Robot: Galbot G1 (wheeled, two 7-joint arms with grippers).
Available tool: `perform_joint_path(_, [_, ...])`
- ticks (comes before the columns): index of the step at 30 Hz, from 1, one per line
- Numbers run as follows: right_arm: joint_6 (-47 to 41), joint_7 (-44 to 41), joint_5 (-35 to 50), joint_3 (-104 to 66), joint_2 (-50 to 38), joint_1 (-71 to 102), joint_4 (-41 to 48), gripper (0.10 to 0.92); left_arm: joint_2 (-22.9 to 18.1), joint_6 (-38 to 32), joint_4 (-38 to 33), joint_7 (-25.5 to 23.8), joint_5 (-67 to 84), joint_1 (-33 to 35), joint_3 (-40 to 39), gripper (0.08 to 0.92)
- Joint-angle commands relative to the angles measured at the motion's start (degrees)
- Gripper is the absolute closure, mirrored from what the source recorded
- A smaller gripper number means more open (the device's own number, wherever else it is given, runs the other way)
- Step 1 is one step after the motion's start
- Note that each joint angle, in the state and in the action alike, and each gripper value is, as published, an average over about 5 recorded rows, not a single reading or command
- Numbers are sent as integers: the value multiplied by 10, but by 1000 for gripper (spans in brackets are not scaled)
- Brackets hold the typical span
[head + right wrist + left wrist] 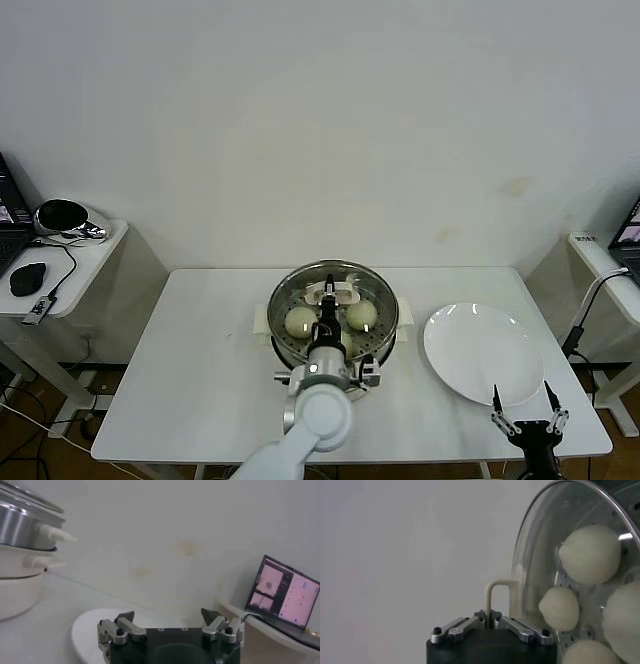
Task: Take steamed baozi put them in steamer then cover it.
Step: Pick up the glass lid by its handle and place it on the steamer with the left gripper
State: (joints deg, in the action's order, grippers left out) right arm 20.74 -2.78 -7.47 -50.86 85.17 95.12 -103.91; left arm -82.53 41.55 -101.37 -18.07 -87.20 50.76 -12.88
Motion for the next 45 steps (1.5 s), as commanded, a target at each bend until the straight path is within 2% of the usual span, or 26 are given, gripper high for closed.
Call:
perform_joint_path(1, [1,0,-1,0,-1,-1,2,203,-11,2,8,-4,-11,1,-4,875])
perform_joint_path(24, [8,-1,-6,7,-1,1,7,203,-19,-5,18,5,-21,13,12,875])
perform_joint_path(31, [8,-2,-10,11,0,1,8,203,-19,-5,1,13,-9,25,16,872])
perform_joint_path(34, [8,-2,-10,13,1,1,9,203,-17,-5,-15,15,-1,33,15,826])
perform_joint_path(39, [8,-1,-12,17,1,1,10,203,-3,-6,-61,24,25,61,14,680])
perform_joint_path(45, [7,-1,-14,19,-1,2,11,203,42,-28,-158,84,135,126,33,507])
